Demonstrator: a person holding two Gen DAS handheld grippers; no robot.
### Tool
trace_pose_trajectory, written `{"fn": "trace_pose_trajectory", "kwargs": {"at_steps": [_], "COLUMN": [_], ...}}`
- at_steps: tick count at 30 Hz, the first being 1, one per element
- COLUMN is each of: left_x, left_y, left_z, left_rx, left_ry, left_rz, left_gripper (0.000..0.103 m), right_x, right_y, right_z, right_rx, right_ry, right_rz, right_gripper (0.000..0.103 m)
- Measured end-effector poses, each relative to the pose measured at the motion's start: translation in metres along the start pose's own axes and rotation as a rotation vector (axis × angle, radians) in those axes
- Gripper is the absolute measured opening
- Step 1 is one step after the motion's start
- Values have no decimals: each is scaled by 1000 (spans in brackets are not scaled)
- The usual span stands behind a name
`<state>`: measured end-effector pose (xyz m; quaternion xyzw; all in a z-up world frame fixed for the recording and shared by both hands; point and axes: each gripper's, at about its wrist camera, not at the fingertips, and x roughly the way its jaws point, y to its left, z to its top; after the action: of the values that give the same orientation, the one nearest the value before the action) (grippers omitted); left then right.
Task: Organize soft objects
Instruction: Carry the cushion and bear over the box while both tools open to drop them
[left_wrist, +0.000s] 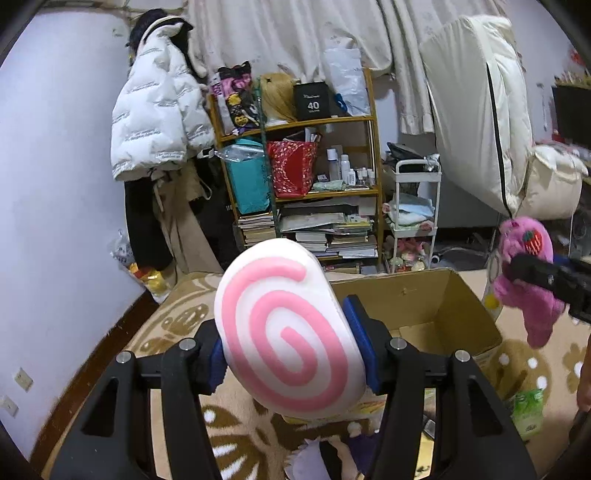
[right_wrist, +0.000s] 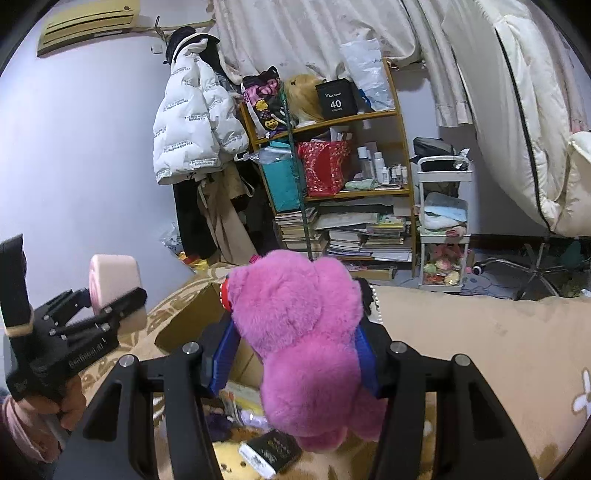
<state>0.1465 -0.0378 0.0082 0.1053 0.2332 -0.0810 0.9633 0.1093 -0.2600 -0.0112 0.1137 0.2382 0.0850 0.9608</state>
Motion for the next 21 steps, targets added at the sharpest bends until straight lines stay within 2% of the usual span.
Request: {"fn": "trace_pose_trajectory", "kwargs": {"at_steps": [7,11,17,19,21], "left_x": [24,38,56,60,61], "left_y": [-13,-20,-24,-25,-24], "left_z": [2,-2,-9,-13,-15], "left_rx": [30,42,41,42,33], "left_ry": [7,50,106,124,124], "left_rz": [-27,-47,-56,-52,-19], "left_gripper": [57,57,60,64,72], "right_x": [36,51,66,65,65], "right_y": [-7,-12,-9,-9,-10], "right_z": [8,1,-9,-8,-8], "right_rx": [39,106,97,94,89], "right_ry": [6,8,43,40,47], "right_rz": [45,99,100,91,86], "right_gripper": [59,61,61,61,64]}}
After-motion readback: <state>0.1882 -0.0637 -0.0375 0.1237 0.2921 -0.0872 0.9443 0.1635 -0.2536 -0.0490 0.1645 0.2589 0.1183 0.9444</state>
